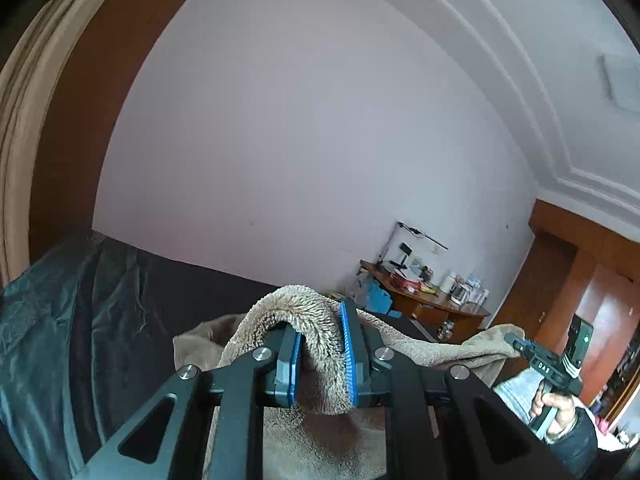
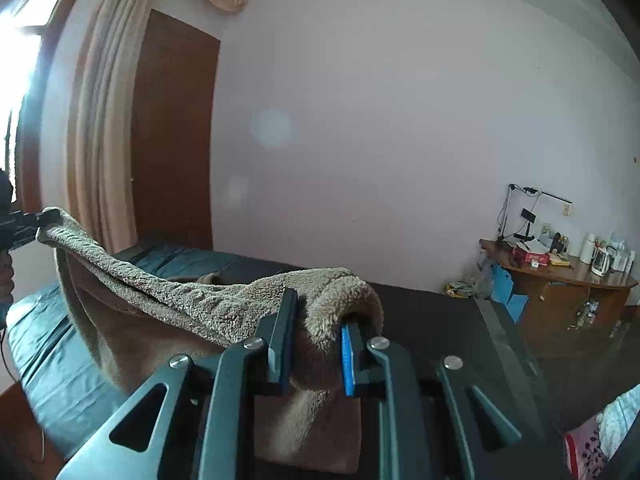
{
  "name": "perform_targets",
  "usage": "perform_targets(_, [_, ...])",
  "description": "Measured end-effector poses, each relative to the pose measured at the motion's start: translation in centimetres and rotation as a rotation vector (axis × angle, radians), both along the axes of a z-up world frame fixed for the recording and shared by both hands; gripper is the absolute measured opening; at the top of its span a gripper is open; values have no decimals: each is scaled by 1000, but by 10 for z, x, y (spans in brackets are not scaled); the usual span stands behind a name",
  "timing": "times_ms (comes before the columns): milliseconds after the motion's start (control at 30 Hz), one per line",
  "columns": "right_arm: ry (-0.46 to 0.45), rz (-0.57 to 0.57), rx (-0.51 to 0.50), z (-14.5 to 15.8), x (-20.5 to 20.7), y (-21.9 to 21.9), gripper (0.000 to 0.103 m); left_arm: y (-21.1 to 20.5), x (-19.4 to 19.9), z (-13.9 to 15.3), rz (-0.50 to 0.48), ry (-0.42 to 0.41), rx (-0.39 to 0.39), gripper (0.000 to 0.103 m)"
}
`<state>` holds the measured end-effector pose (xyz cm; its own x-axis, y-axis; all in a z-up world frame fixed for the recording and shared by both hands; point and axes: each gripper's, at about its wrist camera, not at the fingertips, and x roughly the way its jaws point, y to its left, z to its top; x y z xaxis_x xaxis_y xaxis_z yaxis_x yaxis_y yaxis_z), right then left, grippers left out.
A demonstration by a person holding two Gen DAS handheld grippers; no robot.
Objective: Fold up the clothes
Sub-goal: 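Lift the hem with both grippers and fold it over toward the collar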
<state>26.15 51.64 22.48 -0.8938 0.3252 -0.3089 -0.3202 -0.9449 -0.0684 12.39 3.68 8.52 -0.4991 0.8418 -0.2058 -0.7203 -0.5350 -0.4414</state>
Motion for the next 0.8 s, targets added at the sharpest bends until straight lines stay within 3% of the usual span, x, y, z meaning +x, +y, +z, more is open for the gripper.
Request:
perform_targets(367, [-59,-47,-69,-29,-90,47,21,55,-98,-43,75,-100,-61,18])
perform_targets(800, [-195,-81,-167,-81,-157,101,21,105,-161,-112,145,-214,-154,18])
